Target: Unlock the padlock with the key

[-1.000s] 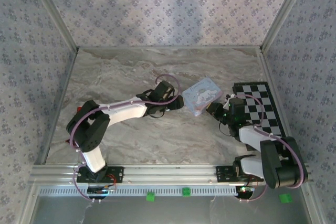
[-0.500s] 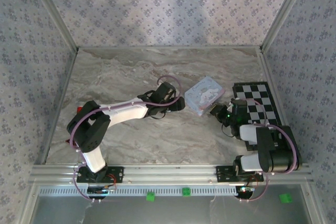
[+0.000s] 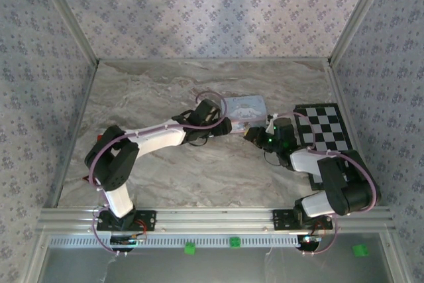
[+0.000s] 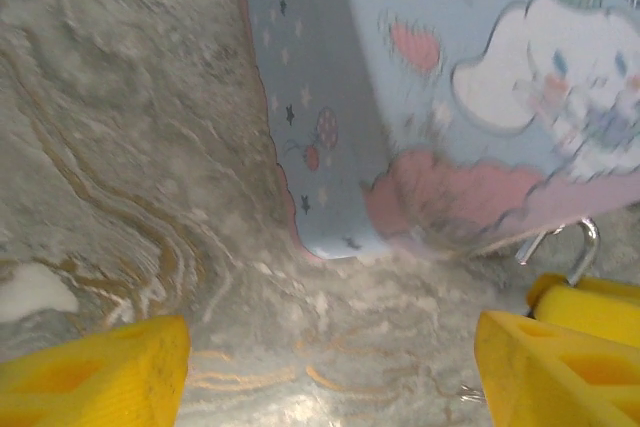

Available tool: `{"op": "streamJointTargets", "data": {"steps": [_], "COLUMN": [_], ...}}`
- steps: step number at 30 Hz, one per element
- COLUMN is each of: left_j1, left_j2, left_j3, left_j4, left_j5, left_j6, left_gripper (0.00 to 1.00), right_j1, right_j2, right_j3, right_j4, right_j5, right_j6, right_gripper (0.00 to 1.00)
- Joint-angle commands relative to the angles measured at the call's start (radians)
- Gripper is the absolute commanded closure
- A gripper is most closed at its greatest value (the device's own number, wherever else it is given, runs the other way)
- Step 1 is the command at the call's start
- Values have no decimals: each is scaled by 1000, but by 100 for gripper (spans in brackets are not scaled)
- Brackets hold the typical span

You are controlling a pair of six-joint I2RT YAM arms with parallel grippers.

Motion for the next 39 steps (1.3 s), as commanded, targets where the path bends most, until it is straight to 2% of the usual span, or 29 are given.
{"op": "streamJointTargets", "data": {"steps": [1,11,21,25,28,39], "left_j1": [15,21,15,18,12,-19], "left_j2": [47,164,325,346,319,267], "left_j3": [70,214,385,364,280,164], "left_j4": [-32,-56,-193,-214,-150,-88], "left_j5": [-4,31,-17,-32,-50,-86], "left_j6": [21,25,29,11,-16,-65], "left_gripper": [25,25,26,28,29,30], "right_j1": [-47,-67,-75,-117,-157,-170], "right_j2": [21,99,173,158,161,230], "right_j3": [-17,-62,-76,-90,-93,-90], "right_j4": [44,141,220,191,195,356], "right_j5": [21,32,-11,0,-17,-18], "right_j6": [12,61,86,80,88,187], "right_gripper": [100,100,100,100,100,100]}}
